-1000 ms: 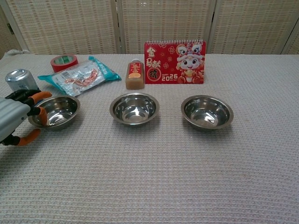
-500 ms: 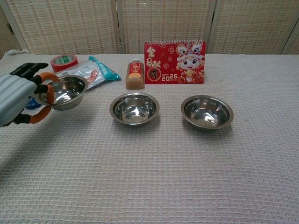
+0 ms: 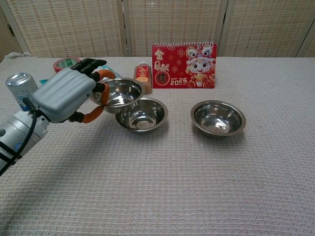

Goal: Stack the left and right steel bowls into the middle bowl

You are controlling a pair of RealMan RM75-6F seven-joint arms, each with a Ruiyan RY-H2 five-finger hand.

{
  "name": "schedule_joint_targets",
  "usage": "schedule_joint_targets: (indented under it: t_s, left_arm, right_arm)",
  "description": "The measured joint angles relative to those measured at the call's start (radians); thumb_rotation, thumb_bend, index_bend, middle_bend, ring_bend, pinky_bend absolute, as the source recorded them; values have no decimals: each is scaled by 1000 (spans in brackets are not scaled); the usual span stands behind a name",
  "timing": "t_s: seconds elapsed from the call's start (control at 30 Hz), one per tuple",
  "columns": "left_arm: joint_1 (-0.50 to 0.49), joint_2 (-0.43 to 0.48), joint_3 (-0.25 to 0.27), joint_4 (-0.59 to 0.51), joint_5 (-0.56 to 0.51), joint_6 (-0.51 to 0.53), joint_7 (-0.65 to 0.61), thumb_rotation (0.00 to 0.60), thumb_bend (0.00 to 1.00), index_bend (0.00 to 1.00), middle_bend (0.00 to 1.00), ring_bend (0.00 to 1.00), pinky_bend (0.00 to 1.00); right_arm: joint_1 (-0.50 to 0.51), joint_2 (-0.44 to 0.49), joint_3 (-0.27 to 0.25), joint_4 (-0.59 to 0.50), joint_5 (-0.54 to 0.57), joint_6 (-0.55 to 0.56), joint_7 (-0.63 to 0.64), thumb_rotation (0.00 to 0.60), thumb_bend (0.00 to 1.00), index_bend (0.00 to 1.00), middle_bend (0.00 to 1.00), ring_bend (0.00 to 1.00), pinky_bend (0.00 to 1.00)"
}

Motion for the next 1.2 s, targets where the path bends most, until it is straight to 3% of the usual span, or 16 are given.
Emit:
schedule_joint_targets:
  t_s: [0.27,0.33,0.4,0.47,0.53,0.6,0.77,0.97,1.2]
  left_arm:
    - [-54,-32,-5,-38,-9,-66,46,600,442,679,122,0,45]
    - [-59,-44,-1,-40,-10,-75,49,600,443,623,118,0,45]
    - [-62,-51,3,-38,-12,-88,59,600,445,497,101,0,42]
    - [-62,-54,5,-39,-20,-103,72,600,447,253,67,0,37]
    - [-60,-54,4,-49,-35,-123,90,600,447,79,36,0,34]
    - [-58,-48,2,-65,-51,-143,115,600,446,4,7,0,28]
    - [-50,-9,-3,-138,-84,-182,176,600,444,0,0,0,18]
    - [-12,91,8,-317,-102,-176,231,600,443,0,0,0,17]
    - [128,360,75,-617,-118,-86,224,600,444,0,0,0,18]
  right_arm:
    - [-29,50,18,-38,15,54,47,600,140,0,0,0,0]
    - [-42,70,25,-53,24,72,61,600,139,0,0,0,0]
    - [-50,83,28,-65,32,79,69,600,139,0,0,0,0]
    - [-56,93,29,-73,32,84,76,600,139,0,0,0,0]
    - [-58,96,27,-76,29,85,77,600,139,0,0,0,0]
    - [-59,98,25,-79,26,84,77,600,139,0,0,0,0]
    - [-61,98,22,-79,10,92,75,600,139,0,0,0,0]
    - [-48,88,12,-67,-10,66,67,600,138,0,0,0,0]
    - [-20,71,-16,-63,-68,27,39,600,137,0,0,0,0]
